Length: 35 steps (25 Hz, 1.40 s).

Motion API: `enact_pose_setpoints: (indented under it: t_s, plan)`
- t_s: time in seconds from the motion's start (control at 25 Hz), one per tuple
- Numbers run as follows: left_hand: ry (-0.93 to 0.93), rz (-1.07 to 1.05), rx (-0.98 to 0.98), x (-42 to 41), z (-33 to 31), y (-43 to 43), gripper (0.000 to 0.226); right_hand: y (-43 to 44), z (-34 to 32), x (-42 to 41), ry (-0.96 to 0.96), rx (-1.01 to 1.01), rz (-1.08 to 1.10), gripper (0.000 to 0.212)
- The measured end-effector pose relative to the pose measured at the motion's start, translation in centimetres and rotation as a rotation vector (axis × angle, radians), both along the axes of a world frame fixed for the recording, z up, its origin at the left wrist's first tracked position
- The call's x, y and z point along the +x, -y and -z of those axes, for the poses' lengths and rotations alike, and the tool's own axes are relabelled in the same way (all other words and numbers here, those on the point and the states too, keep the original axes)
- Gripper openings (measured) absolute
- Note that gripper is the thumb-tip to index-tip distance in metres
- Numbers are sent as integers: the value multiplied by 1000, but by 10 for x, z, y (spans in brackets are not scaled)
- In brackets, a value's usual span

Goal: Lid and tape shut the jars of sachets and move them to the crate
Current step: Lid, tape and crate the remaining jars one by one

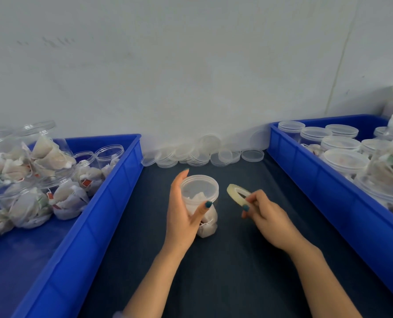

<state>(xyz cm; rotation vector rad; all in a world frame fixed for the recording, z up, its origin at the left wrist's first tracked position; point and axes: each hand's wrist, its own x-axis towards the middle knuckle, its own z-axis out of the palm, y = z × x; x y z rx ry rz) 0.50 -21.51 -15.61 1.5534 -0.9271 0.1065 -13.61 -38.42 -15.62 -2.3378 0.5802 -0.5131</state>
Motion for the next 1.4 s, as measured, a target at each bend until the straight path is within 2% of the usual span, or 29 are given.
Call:
enact_pose_setpoints:
  t_s: [0.08,0.12,0.24,0.28,0.56,0.76,0.92,1.04,1.2,1.32,1.4]
  plan:
    - [168,-103,18,1,-1,-2,70,-13,-6,4,251,141,-6,7]
    - [275,-161,2,0,-3,-2,60,-23,-7,6,360,103,-9,11]
    - [506,-234,-56,-8,-7,1,49,-55,-6,14,579,-270,-50,24]
    - [556,-228,-54,-12,-7,2,49,-61,-4,17,613,-333,-59,28]
    - [718,-320,-103,-25,-7,-3,43,-71,-3,20,685,-315,-39,31]
    - [712,-406,-203,-30,-14,-7,24,-74,-1,21,694,-310,-28,27]
    - [480,-293,-273,-31,-14,-8,8,-74,0,21,665,-379,-24,24]
    - [348,-258,-264,-29,-15,-8,11,-73,0,21,642,-473,-26,24]
    - [423,-237,-196,-29,-14,-8,14,-68,-3,19,656,-621,44,26]
    - [521,-206,-142,-33,-12,-4,15,-61,-6,17,635,-603,125,26]
    - [505,-186,-140,-33,-11,-3,15,-58,-6,17,616,-572,131,28]
